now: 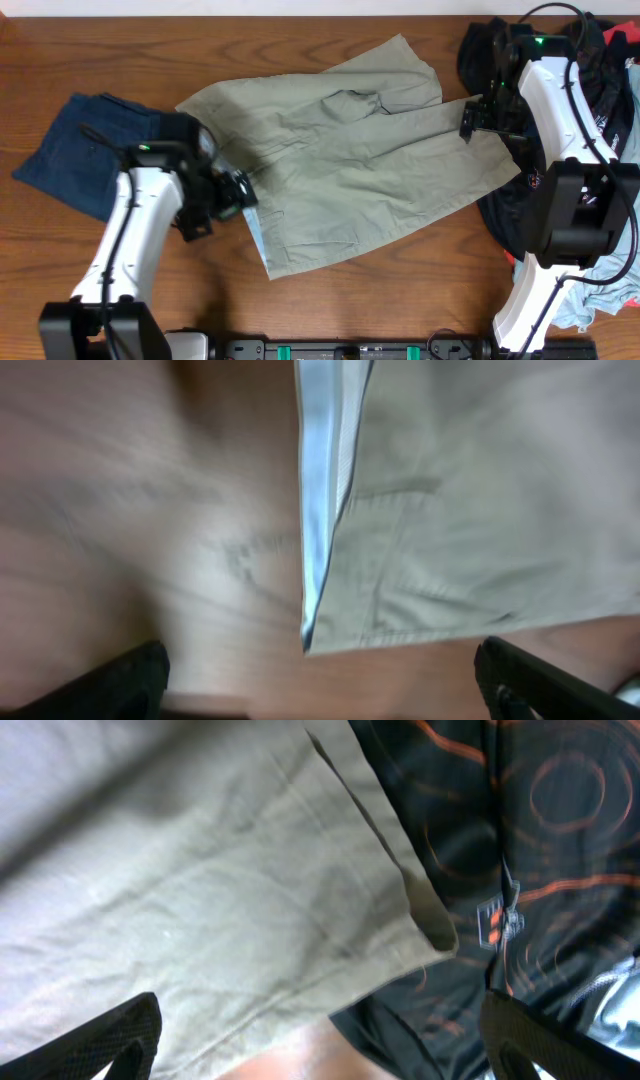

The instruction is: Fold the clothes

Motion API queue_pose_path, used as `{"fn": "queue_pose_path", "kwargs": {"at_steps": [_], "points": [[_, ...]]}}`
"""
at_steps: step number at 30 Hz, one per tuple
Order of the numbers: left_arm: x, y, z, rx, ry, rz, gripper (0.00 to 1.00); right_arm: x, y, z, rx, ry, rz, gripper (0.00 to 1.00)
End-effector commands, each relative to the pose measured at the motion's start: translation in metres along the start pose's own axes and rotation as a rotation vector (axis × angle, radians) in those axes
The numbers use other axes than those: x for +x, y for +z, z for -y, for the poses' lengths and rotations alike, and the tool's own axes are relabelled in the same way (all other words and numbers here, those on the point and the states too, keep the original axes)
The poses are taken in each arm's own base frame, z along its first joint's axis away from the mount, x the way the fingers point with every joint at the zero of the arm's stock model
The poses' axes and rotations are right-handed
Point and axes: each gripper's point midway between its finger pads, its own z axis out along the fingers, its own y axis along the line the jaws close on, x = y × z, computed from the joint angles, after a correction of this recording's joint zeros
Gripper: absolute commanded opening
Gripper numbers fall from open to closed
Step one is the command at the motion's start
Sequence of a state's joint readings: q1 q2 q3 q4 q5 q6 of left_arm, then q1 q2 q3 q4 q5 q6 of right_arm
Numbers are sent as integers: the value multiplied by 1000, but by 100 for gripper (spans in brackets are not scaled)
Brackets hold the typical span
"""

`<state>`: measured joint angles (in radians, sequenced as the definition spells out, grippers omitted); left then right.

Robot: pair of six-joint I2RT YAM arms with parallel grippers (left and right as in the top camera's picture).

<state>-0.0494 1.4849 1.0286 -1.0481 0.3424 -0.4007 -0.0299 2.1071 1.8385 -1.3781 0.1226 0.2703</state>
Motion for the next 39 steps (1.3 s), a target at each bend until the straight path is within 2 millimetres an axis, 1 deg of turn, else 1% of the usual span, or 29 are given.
{"fn": "queue_pose_path", "kwargs": {"at_steps": [1, 2, 3, 5, 8, 10, 12, 13, 14, 15, 17, 18, 21, 22, 24, 26, 27, 29, 31, 33, 34, 35, 36, 37, 38, 39], "points": [[28, 28, -2, -35, -88, -85, 94, 4, -12, -3, -31, 12, 4, 99], [34, 37, -3, -44, -104, -94, 91, 6, -12, -3, -29, 11, -3, 99], [40, 46, -3, -44, -116, -105, 84, 8, -12, -2, -27, 10, -10, 99], [51, 62, 5, -5, -104, -130, 77, 10, -12, -2, -24, 9, -20, 99], [59, 82, 15, 39, -69, -126, 77, 10, -12, -2, -25, 5, -20, 99], [61, 92, 19, 55, -52, -108, 76, 11, -12, -2, -25, 0, -21, 99], [61, 98, 21, 65, -32, -89, 76, 11, -13, -1, -24, -7, -23, 99], [58, 101, 19, 51, -22, -69, 70, 12, -13, -1, -24, -10, -23, 99], [56, 101, 15, 27, -31, -50, 62, 12, -14, -1, -24, -10, -22, 99], [55, 102, 13, 16, -33, -43, 48, 12, -14, -1, -25, -9, -21, 99], [54, 101, 12, 12, -36, -40, 12, 12, -15, -1, -25, -10, -18, 99], [54, 101, 10, 10, -43, -42, 6, 11, -15, -1, -25, -13, -16, 99], [50, 97, 2, -1, -74, -48, 6, 11, -15, 2, -16, -16, -14, 99], [43, 92, -4, -15, -75, -38, 6, 11, -15, 3, -16, -14, -14, 99], [27, 76, -25, -85, -108, -2, 6, 11, -15, 6, -16, -8, -17, 99], [4, 48, -51, -175, -160, 52, 6, 11, -15, 6, -24, -12, -20, 99], [-9, 30, -63, -211, -194, 83, 6, 11, -15, 4, -34, -27, -22, 99], [-29, -5, -81, -231, -279, 128, 6, 14, -15, -2, -72, -62, -34, 99], [-42, -35, -91, -208, -354, 160, 6, 18, -16, -9, -111, -76, -51, 99], [-45, -53, -94, -169, -410, 160, 7, 21, -17, -15, -152, -76, -67, 99], [-42, -57, -95, -155, -424, 148, 11, 22, -18, -19, -172, -75, -71, 99], [-38, -58, -94, -141, -423, 126, 27, 23, -19, -23, -196, -75, -76, 99], [-30, -57, -95, -144, -428, 95, 59, 24, -20, -27, -223, -74, -82, 99], [-26, -55, -96, -151, -431, 76, 71, 25, -20, -30, -239, -74, -86, 99], [-20, -53, -96, -159, -430, 56, 86, 26, -21, -33, -257, -74, -90, 99], [-15, -50, -96, -167, -425, 35, 92, 26, -21, -34, -264, -73, -92, 99]]}}
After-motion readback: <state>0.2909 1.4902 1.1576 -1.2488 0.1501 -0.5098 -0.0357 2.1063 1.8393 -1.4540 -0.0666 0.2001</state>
